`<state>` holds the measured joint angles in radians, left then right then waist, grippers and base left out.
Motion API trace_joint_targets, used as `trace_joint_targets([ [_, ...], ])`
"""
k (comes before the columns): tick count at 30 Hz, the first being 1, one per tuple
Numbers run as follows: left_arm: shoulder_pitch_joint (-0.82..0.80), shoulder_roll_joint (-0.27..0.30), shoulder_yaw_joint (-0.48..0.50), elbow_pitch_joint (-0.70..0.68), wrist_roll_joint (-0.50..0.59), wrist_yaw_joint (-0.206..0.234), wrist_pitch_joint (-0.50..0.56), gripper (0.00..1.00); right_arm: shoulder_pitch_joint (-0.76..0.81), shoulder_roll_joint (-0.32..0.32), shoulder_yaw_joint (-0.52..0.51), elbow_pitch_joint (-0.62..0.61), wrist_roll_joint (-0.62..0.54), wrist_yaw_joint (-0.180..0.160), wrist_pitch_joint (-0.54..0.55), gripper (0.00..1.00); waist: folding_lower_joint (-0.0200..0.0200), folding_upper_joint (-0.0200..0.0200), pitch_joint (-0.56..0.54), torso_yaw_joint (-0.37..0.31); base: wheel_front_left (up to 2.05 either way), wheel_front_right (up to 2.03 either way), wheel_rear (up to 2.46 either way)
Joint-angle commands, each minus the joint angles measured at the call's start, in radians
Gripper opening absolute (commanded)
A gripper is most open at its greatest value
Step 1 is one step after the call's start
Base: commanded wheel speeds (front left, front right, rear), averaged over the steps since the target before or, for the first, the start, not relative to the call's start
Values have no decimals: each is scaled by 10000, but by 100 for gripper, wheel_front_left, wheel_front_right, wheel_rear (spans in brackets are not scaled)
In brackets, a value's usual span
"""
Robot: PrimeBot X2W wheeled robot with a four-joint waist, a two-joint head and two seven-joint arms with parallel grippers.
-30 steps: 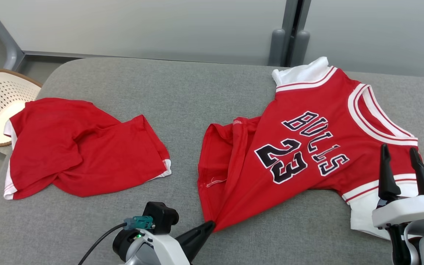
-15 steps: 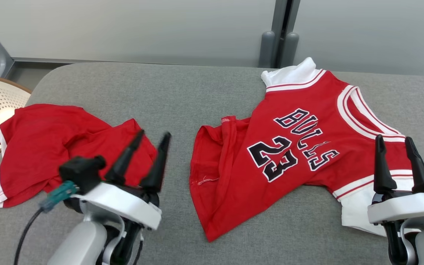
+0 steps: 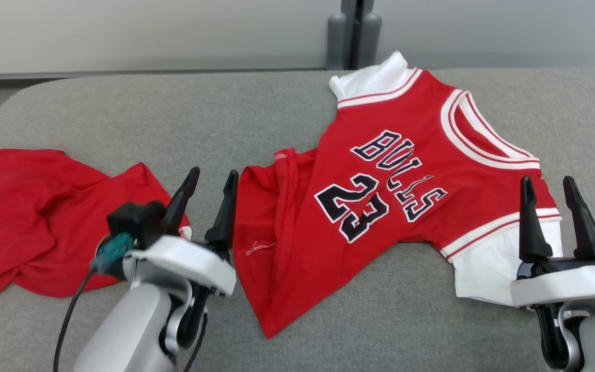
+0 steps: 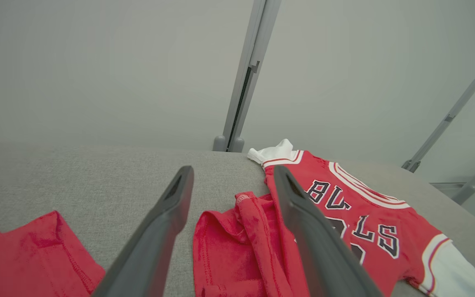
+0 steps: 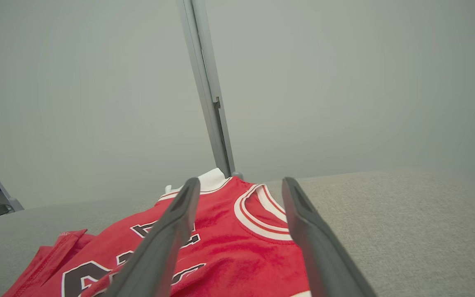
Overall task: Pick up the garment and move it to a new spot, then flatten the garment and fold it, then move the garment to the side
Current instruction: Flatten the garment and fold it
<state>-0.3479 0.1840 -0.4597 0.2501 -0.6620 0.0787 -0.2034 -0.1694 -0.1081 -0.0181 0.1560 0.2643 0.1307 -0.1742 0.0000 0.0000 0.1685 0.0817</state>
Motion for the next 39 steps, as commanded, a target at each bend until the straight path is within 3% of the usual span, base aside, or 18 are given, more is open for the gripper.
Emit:
trace_joint_targets([
  [1,-504,28,-155,232,212,-27,124,100,-155,-25,1,-59,-34,0,30,100,0,0,361,-310,0,0,0],
  [9,-2655,-192,-1398,2399,1252,-365,1478,100,-435,84,-12,-3,-123,0,13,100,0,0,1363,-1253,0,0,0],
  [17,-3889,-185,-2109,4232,2225,-255,1657,100,-674,228,-111,231,-58,0,-179,100,0,0,1864,-1787,0,0,0],
  [27,-4652,-69,-2158,5941,2521,148,1449,100,-797,317,-104,538,-39,0,-357,100,0,0,2013,-1972,0,0,0],
  [39,-4804,-183,-2099,6929,2291,36,749,100,-777,270,-13,810,-116,0,-308,100,0,0,1693,-1621,0,0,0],
])
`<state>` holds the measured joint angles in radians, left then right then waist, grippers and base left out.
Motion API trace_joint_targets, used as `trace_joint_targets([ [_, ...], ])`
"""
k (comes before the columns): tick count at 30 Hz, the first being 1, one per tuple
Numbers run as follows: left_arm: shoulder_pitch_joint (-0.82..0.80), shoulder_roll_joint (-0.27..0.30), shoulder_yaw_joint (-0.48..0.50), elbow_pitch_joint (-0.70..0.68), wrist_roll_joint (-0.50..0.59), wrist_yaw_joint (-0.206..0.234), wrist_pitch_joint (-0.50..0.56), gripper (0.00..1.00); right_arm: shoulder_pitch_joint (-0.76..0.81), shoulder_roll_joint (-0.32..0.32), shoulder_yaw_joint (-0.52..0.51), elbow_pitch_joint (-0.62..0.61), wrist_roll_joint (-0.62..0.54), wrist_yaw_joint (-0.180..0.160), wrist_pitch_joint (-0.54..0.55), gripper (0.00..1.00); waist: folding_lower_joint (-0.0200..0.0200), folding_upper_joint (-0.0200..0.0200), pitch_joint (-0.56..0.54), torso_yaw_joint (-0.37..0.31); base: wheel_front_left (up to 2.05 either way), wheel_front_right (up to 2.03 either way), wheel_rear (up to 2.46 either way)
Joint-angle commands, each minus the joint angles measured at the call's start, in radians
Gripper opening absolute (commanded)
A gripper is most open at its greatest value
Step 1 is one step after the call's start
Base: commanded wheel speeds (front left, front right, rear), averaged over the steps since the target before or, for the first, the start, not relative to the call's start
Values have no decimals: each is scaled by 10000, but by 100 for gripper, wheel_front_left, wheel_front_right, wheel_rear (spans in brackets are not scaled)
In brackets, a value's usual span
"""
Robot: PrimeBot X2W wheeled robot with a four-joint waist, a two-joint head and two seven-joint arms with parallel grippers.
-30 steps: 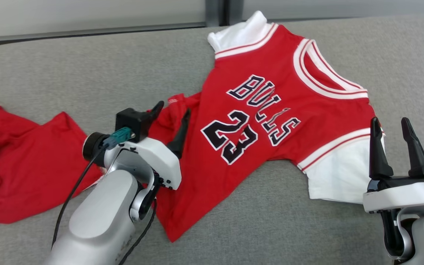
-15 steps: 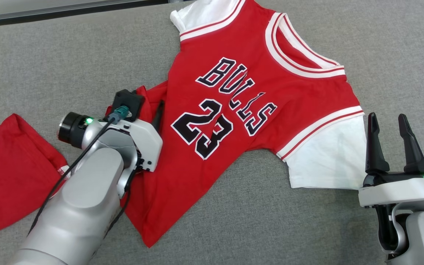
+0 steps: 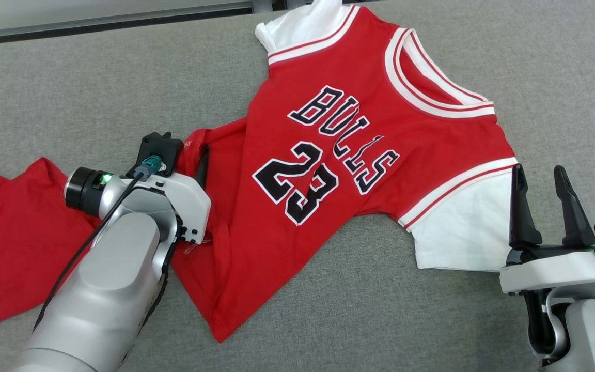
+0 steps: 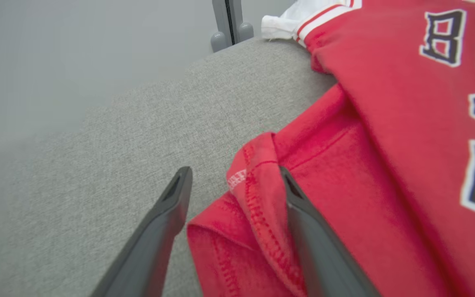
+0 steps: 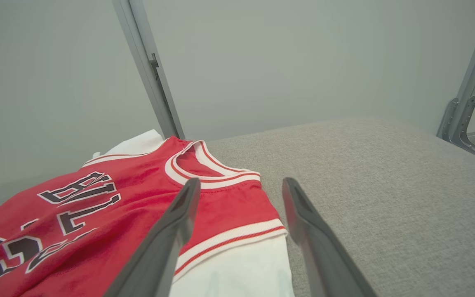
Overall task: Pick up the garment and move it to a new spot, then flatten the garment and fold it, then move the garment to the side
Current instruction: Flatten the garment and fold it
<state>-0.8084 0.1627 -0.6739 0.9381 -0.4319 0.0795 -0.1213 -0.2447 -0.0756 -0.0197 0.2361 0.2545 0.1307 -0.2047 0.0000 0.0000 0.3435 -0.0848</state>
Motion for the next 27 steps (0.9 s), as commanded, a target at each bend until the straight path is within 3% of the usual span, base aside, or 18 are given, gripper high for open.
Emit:
trace_joint_targets([
  [1,-216,8,54,82,-38,24,-180,100,-7,-65,13,14,-18,0,7,100,0,0,-92,68,0,0,0],
  [8,-192,-67,29,420,-213,-173,-408,100,64,-95,161,7,42,0,-10,100,0,0,-275,112,0,0,0],
  [9,-197,-83,78,446,-287,-247,-435,87,68,-94,182,-1,59,0,-17,100,0,0,-280,105,0,0,0],
  [11,-241,-141,107,460,-368,-379,-527,0,75,-97,223,-10,72,0,-22,100,0,0,-289,95,0,0,0],
  [18,-332,-211,369,536,-823,-648,-631,0,83,-124,257,30,83,0,-29,100,0,0,-247,24,0,0,0],
  [23,-713,-229,1434,331,-2264,-1475,-87,0,65,-98,289,49,81,0,-55,100,0,0,-147,-77,0,0,0],
  [24,-713,-229,1434,331,-2264,-1475,-87,0,65,-98,289,49,81,0,-55,100,0,0,-147,-77,0,0,0],
  [27,-1165,-210,2338,27,-3675,-1908,961,0,-64,-113,343,41,76,0,-61,100,0,0,2,-187,0,0,0],
])
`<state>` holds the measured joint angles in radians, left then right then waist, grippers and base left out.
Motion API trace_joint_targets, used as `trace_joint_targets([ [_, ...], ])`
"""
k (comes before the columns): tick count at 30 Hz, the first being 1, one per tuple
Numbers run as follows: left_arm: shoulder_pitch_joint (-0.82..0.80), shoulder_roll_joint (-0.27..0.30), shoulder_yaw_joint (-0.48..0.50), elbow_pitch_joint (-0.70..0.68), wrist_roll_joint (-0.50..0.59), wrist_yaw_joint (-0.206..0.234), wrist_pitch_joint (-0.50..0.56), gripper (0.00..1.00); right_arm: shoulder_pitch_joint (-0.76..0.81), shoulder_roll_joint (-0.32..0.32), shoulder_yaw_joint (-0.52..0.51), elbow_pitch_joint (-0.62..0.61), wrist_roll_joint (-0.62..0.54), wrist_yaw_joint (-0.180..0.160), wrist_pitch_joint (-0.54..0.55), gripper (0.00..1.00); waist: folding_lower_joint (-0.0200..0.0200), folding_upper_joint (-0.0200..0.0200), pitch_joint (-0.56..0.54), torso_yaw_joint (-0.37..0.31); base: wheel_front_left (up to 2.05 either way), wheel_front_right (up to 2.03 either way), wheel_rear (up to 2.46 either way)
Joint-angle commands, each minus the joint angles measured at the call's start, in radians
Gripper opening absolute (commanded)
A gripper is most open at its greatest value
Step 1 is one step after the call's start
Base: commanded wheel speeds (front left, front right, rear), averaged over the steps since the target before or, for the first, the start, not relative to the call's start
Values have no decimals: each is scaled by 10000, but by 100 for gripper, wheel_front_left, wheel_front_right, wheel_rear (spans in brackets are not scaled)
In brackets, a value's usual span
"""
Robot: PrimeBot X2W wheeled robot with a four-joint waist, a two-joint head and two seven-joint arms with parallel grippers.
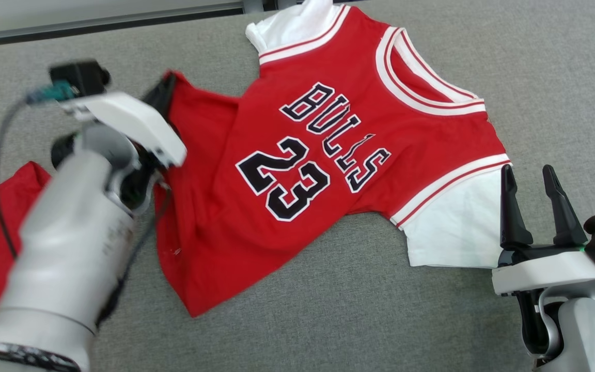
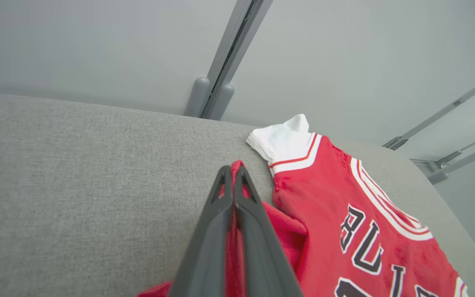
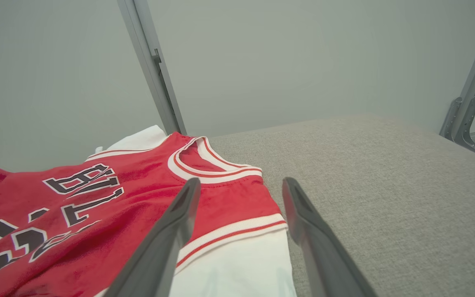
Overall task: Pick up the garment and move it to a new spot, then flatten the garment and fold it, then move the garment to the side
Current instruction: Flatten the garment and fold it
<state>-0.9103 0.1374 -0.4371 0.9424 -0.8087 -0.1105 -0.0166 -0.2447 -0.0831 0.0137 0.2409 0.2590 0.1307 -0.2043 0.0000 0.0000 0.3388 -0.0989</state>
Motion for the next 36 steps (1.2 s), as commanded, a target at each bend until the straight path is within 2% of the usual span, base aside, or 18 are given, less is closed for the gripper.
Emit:
trace_joint_targets([
  [1,-396,187,242,-144,-282,-60,300,0,-99,-43,20,-3,24,0,-64,100,0,0,112,-94,0,0,0],
  [5,-1413,735,1069,-408,-1326,-45,1496,0,-340,-16,182,26,30,0,-105,100,0,0,476,-361,0,0,0],
  [10,-2659,1494,1606,-194,-1601,693,2148,0,-697,58,465,152,121,0,-210,100,0,0,996,-786,0,0,0],
  [14,-3396,2036,1456,57,-1101,1142,1951,0,-944,129,626,287,183,0,-345,100,0,0,1431,-1125,0,0,0],
  [20,-4419,2570,1203,597,-435,1588,1392,0,-1279,216,886,525,163,0,-520,100,0,0,2023,-1529,0,0,0],
  [23,-4746,2655,928,838,12,1579,766,0,-1392,251,1001,596,161,0,-553,100,0,0,2222,-1637,0,0,0],
  [24,-4879,2678,890,851,105,1523,413,4,-1426,259,1033,628,155,0,-574,100,0,0,2270,-1654,0,0,0],
  [25,-4984,2703,889,946,185,1551,125,38,-1453,262,1058,654,152,0,-591,100,0,0,2301,-1658,0,0,0],
  [26,-5030,2693,867,1091,249,1630,-80,100,-1483,271,1079,687,149,0,-600,100,0,0,2324,-1644,0,0,0],
  [29,-5126,2562,539,1401,579,1465,-514,100,-1500,290,1096,751,96,0,-619,100,0,0,2335,-1487,0,0,0],
  [30,-5194,2509,418,1547,753,1421,-1039,100,-1518,290,1061,781,78,0,-617,100,0,0,2282,-1318,0,0,0],
  [36,-4805,2189,322,1868,869,954,-2162,100,-1443,182,829,771,-108,-1,-620,100,0,0,1634,-596,0,0,0],
])
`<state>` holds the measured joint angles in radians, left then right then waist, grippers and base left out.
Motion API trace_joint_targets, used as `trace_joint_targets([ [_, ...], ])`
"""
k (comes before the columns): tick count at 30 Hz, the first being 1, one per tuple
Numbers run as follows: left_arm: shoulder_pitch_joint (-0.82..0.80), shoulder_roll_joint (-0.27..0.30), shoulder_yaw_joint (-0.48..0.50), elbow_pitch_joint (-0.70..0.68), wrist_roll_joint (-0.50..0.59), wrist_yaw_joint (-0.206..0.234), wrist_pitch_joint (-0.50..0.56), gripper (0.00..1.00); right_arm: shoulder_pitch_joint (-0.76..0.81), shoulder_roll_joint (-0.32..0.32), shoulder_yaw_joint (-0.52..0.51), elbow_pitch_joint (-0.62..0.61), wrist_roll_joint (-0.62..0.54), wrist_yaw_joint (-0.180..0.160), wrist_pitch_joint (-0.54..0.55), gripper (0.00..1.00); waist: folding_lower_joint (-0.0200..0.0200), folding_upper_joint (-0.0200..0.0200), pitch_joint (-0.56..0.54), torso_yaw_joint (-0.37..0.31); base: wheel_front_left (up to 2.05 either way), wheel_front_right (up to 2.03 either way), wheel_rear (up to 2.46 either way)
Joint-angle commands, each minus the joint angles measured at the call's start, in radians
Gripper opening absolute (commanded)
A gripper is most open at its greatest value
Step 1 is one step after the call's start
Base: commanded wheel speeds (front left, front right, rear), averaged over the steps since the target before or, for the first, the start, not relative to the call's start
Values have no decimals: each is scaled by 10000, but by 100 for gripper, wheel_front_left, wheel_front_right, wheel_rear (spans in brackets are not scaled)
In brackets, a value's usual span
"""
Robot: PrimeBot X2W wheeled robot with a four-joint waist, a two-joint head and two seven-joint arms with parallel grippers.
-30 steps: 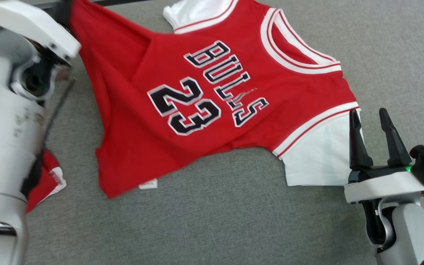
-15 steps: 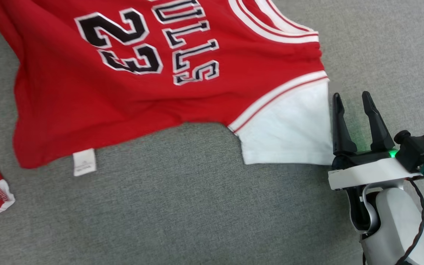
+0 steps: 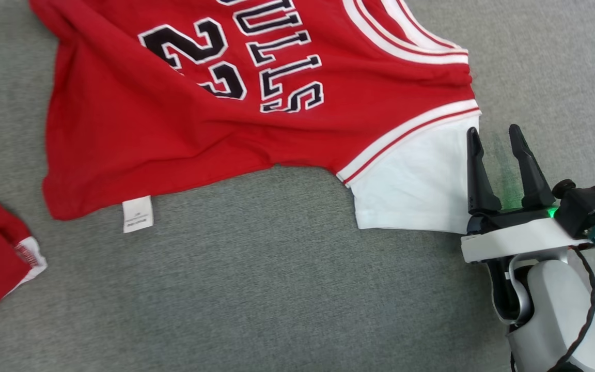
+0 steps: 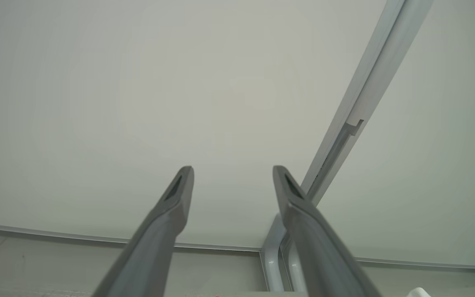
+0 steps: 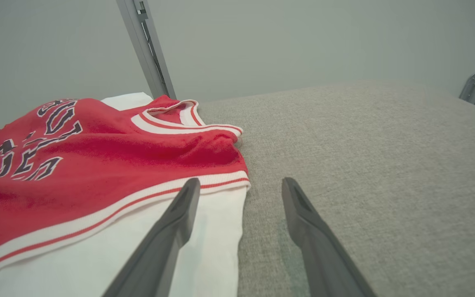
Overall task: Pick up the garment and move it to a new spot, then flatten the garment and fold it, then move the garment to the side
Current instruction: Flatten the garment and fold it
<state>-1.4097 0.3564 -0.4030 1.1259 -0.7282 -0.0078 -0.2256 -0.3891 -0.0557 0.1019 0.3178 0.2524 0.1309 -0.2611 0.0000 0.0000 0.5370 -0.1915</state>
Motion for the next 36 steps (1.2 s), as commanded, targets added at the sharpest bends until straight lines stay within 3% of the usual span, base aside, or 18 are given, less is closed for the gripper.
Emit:
trace_joint_targets([
  [1,292,-61,-11,18,48,-189,-166,100,43,-107,-84,-31,-54,-3,-53,100,0,0,-508,456,0,0,0],
  [4,804,-358,2,-174,-1,-569,-336,100,233,-234,-360,-157,-81,-3,-53,100,0,0,-1078,921,0,0,0],
  [10,2373,-749,295,-1052,-163,-929,-395,100,659,-404,-824,-355,-111,-3,-50,100,0,0,-2094,1685,0,0,0],
  [17,6028,-1407,960,-3760,289,-866,-403,100,1438,-520,-1196,-704,-11,-3,-39,100,0,0,-3297,2421,0,0,0],
  [21,8349,-1785,1095,-5303,323,-1049,-392,100,1794,-490,-1179,-754,39,-3,-25,100,0,0,-3672,2535,0,0,0],
  [26,10402,-2147,1431,-6513,777,-946,-393,100,2041,-470,-1191,-819,140,-3,0,100,0,0,-3735,2543,0,0,0],
  [33,10914,-2370,1479,-6556,1269,-970,-390,100,1951,-465,-1083,-854,109,-3,283,100,0,0,-3534,2375,0,0,0],
  [36,10687,-2403,1265,-6014,1528,-629,-95,100,1867,-451,-1071,-858,115,-3,320,100,0,0,-3433,2238,0,0,0],
])
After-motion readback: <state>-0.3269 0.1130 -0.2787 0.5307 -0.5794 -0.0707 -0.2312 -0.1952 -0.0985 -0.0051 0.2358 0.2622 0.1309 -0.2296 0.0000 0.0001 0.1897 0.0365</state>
